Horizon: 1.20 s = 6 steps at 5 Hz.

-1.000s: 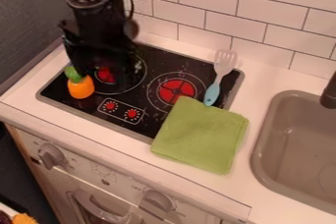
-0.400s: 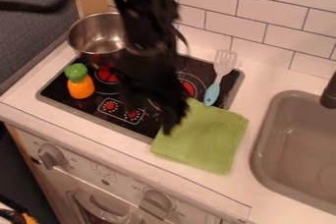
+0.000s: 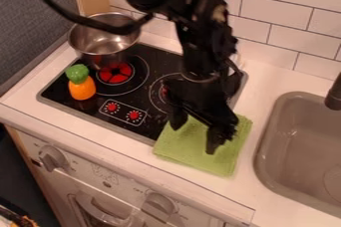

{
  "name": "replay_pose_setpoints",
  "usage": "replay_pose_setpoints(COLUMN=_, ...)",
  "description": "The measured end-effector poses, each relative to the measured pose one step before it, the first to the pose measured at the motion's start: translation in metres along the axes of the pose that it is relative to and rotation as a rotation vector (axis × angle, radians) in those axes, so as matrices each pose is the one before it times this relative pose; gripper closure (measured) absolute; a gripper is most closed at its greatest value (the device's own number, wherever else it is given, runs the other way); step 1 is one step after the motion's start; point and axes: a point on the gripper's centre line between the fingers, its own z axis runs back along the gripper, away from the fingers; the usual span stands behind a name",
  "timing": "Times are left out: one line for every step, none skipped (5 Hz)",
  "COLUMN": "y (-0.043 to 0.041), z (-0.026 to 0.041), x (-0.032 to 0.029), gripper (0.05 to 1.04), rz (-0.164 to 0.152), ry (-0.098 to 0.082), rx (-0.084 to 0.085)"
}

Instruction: Move the green cloth to the middle bottom of the stove.

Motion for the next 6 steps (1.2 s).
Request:
replay_pose_setpoints(y=0.00047, z=-0.01086, x=0.00975, gripper=0.083, rz=0.0141, ry=-0.0061, rx=0.0167)
replay_pose_setpoints(y=0.0099, z=-0.01184, x=0.00564, gripper=0.083, rz=0.0086, ry=0.0203, rx=0.028)
replay_pose_setpoints(y=0.01863, z=-0.00576, x=0.00034, gripper=0.083, rz=0.029, ry=0.022, rx=0.011)
replay_pose_setpoints(y=0.02107, z=-0.00254, x=-0.00091, gripper=0.083, rz=0.0027, ry=0.0079, rx=0.0051)
replay_pose_setpoints(y=0.02713, z=-0.00092, x=-0.00582, gripper=0.083, rz=-0.0016, ry=0.0009, rx=0.0081)
replay_pose_setpoints(y=0.02757, z=0.00001, x=-0.00673, gripper=0.083, rz=-0.0084, ry=0.0091, rx=0.0124)
